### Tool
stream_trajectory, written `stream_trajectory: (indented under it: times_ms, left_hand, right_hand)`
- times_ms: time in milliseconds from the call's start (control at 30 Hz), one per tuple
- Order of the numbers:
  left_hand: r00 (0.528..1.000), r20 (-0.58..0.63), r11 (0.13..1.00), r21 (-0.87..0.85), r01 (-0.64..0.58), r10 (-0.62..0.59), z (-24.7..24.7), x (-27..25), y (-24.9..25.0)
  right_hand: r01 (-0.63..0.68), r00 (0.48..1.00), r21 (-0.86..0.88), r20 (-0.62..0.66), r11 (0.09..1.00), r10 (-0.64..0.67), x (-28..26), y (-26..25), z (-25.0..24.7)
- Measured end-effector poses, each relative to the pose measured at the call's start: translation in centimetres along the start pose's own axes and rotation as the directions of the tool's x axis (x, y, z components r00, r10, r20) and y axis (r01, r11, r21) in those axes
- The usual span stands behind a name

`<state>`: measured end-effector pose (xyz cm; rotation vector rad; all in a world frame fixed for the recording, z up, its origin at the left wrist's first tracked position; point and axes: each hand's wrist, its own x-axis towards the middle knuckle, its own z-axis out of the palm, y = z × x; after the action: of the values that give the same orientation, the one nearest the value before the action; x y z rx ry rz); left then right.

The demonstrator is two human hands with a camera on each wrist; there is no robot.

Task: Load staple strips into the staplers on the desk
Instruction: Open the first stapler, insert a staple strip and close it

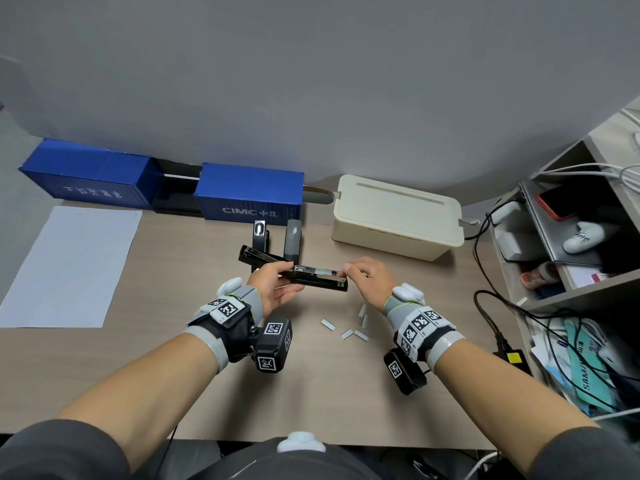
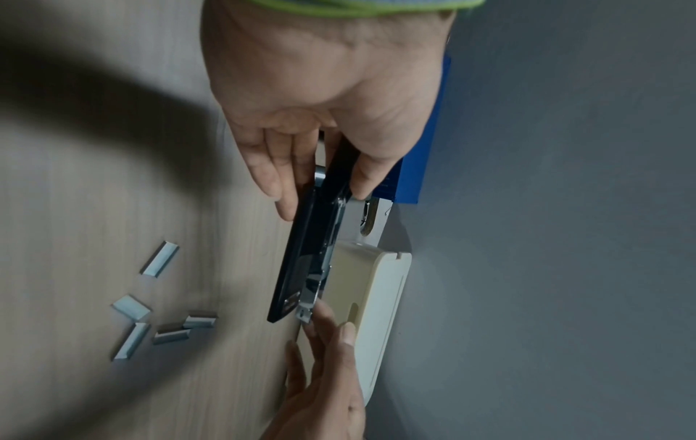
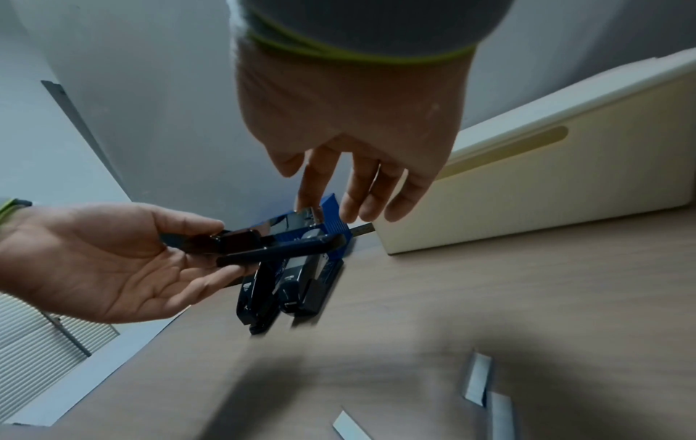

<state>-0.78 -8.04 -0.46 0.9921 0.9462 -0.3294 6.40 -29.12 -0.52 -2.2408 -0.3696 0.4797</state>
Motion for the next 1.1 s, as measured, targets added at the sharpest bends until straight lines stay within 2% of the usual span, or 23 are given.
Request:
stream_trajectory:
  times_ms: [167,267,333,433,500,567,667,733,933,1100]
  left_hand:
    - [1.0,0.015,1.0,0.027,0.005,-0.006,0.8,0.1,-0.6]
    - [1.0,0.003,1.0,0.012,0.014,-0.014,0.9,0.4,-1.0]
    - [1.0,-0.004,1.0,0.004,0.018,-0.018,0.7,0.5,-1.2]
    - [0.999,-0.009,0.999,-0.002,0.04,-0.04,0.6,0.8,-1.6]
    - [0.998,-0.019,0.998,-0.009,0.055,-0.055,0.3,1.1,-2.0]
    - [0.997,-0.034,0.998,-0.01,0.069,-0.069,-0.2,1.2,-2.4]
    - [0.995,-0.059,0.996,-0.01,0.084,-0.085,-0.8,1.5,-3.1]
    - [0.994,-0.066,0.996,-0.015,0.092,-0.092,-1.2,1.6,-3.5]
    - [0.989,-0.099,0.993,-0.045,0.106,-0.11,-1.9,1.8,-4.4]
    - [0.989,-0.099,0.994,-0.035,0.106,-0.109,-2.4,1.7,-4.5]
  right_hand:
    - [0.011,0.999,0.008,0.05,1.0,-0.011,-0.5,0.7,-0.1]
    - [-0.102,0.992,0.051,-0.067,0.993,0.105,-0.6,1.3,-0.8]
    - [-0.196,0.972,0.017,-0.126,0.981,0.196,-0.5,2.3,-1.4]
    - [-0.38,0.923,-0.038,-0.077,0.924,0.376,-0.7,4.9,-1.8]
    - [-0.487,0.872,-0.141,-0.014,0.862,0.49,-1.1,6.9,-1.4]
    - [-0.542,0.823,-0.276,0.017,0.794,0.567,-1.5,8.1,-0.7]
    - [-0.583,0.771,-0.405,-0.002,0.704,0.637,-0.9,9.2,0.4]
    - [-0.595,0.754,-0.449,-0.024,0.667,0.657,-0.4,9.2,1.1]
    - [-0.615,0.747,-0.457,-0.074,0.643,0.661,0.7,7.8,2.7]
    - [-0.62,0.746,-0.397,-0.033,0.676,0.665,1.1,7.4,2.5]
